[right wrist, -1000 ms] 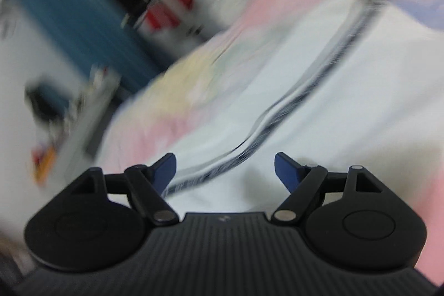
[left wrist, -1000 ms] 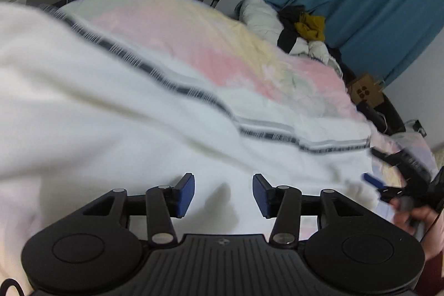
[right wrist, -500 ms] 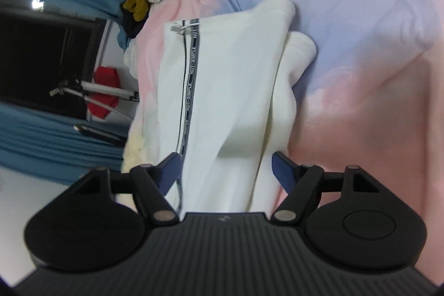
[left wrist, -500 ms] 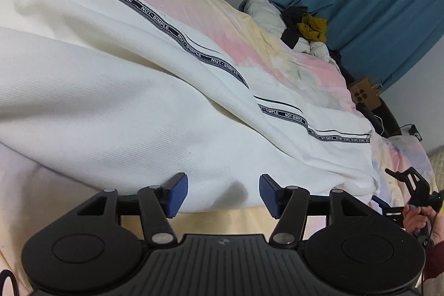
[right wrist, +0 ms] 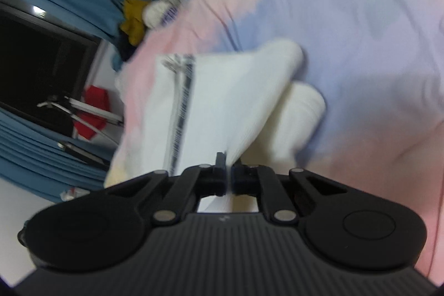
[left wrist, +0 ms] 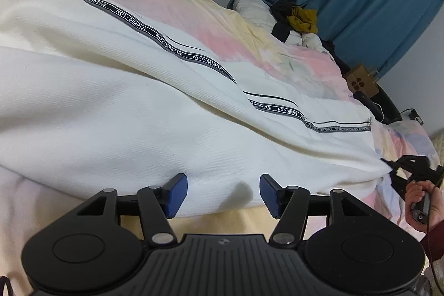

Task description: Fold clothes

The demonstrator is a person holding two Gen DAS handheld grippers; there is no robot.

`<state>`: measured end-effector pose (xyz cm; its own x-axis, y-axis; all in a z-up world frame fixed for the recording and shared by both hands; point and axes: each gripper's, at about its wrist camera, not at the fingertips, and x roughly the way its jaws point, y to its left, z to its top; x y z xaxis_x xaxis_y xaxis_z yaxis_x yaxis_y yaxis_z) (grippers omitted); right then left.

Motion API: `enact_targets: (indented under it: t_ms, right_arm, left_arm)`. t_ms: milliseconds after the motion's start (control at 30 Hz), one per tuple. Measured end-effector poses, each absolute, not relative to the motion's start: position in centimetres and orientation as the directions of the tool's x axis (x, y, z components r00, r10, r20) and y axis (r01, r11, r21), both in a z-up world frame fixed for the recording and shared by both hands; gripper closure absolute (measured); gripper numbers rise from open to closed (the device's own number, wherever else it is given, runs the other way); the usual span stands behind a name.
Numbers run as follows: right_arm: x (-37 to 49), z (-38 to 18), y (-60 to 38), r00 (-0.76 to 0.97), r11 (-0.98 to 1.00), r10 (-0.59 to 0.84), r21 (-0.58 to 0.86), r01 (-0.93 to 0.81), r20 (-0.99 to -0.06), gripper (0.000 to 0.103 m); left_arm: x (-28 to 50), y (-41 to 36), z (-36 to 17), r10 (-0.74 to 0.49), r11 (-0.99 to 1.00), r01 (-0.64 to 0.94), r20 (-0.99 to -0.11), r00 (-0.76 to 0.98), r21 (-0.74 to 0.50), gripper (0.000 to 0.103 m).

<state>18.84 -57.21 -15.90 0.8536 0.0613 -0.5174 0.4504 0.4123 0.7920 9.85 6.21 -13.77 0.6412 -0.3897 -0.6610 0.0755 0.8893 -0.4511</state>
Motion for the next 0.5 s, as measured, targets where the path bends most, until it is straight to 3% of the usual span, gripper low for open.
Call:
enact_targets:
  t_ms: [100,300,500]
  right_arm:
    - [17.7,-14.9,-57.4,0.860,0.423,0.014,0.782,0.457,-0.510,0.097]
    - [17.2,-18.1,-58.4,0.770,0.352,0.050,0.733,0.583,-0.636,0.096]
    - [15.6,-16.4,-58.3,0.785,0.358,0.042,0.743,0.566,-0.618,0.093]
  left_arm:
    - [9.8,6.2,-13.7,-0.393,0.889,0.080,-0.660,0.641,-0.451,0.043]
    - [9.9,5.5,-13.6,-0.374,0.904,0.095,-0.668,0.644,-0.416,0.043]
    - [9.9,5.4,-13.3,-0.378,0.904,0.107,-0.657,0.652,-0.413,0.043]
